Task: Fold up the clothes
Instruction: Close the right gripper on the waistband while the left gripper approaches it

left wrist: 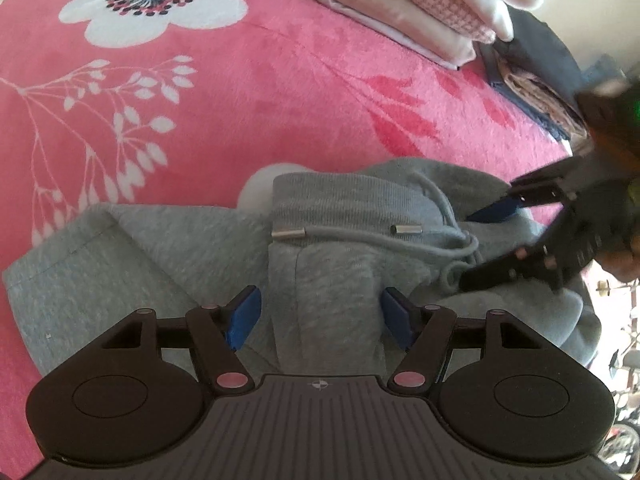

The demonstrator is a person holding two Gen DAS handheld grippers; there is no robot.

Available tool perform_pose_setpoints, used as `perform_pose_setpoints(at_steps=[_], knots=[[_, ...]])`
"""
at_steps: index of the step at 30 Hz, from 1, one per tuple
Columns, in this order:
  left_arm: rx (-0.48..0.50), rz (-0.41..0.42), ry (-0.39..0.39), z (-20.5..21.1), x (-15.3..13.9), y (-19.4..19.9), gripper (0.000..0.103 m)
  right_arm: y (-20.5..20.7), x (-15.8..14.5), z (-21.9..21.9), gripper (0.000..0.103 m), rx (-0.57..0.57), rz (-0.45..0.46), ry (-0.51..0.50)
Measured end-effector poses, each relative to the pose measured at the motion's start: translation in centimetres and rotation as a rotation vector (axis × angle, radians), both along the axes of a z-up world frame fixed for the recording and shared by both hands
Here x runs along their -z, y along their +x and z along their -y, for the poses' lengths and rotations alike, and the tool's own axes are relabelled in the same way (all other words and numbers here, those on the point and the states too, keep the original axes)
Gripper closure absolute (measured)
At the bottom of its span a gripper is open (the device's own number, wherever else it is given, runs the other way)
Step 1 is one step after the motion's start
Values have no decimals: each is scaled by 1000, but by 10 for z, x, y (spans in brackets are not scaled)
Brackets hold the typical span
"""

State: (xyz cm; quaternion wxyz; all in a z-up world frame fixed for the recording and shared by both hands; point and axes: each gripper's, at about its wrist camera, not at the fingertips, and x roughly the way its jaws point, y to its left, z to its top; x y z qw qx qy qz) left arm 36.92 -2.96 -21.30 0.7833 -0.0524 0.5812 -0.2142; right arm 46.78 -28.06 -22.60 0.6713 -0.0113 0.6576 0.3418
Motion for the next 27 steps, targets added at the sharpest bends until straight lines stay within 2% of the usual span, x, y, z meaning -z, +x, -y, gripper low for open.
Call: perform_pose_setpoints(at_steps=[1,2,5,6,8,9,16,19,21,25,27], knots=[[4,8,-4,0,0,-2,36,9,8,-7,13,-46,-42,-6],[8,14,-9,-1,0,-3,36,10,6,-10,16,-63,-41,-14],[1,2,-53,-6,3,-5,36,5,-10,-15,39,-79,15,-43],[-2,-5,-67,-7,4,-5,36,3,-15,-17,56,-84,34,-52],[-10,-16,-94,-9,6,-5,36,1,-27,-21,76,-96,80,-66],[-14,-17,-104,-11,7,-5,36,-2,-35,-23,92,-109,118,-78],[-84,-13,-163,-24,6,0,37,-8,-82,-40,97,-121,406,-99],[-104,-12,-146,-24,5,5,37,3,-72,-54,97,-105,465,-114],[-127,-35,-126,-22,9,11,37,10,-52,-63,96,-93,484,-133],[-169,-67,-99,-20,15,19,39,24,-14,-75,96,-26,485,-109],[-187,-79,-91,-18,16,22,43,31,-5,-76,94,26,460,-88]])
